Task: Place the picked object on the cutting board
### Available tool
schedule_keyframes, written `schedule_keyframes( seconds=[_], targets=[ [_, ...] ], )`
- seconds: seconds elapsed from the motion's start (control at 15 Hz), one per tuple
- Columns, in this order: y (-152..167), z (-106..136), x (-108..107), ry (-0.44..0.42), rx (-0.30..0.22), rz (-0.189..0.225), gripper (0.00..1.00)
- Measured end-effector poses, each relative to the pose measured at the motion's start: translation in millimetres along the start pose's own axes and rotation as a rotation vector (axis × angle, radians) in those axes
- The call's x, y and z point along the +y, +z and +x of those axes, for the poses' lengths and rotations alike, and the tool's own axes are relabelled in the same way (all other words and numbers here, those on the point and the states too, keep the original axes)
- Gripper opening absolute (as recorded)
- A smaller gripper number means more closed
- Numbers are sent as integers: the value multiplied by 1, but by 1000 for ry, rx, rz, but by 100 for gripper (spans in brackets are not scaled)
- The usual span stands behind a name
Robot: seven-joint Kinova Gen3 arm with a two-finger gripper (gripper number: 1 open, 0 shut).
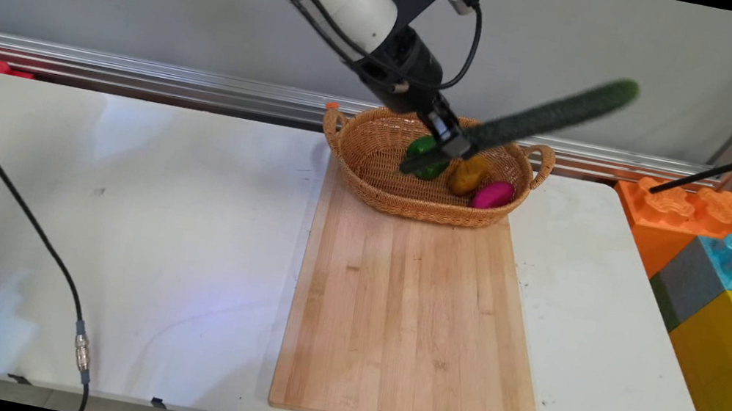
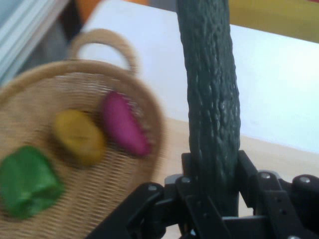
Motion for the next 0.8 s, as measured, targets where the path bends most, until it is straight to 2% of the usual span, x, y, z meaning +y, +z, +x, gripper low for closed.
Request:
schedule_keyframes(
  seconds=[0.27, 0.4, 0.53, 0.8],
  targets=[
    [-12, -11, 26, 58, -38, -125, 0],
    [-15, -21, 33, 89, -58, -170, 0],
    [-13, -27, 34, 117, -68, -182, 0],
    [-5, -47, 24, 178, -94, -168, 0]
  ],
)
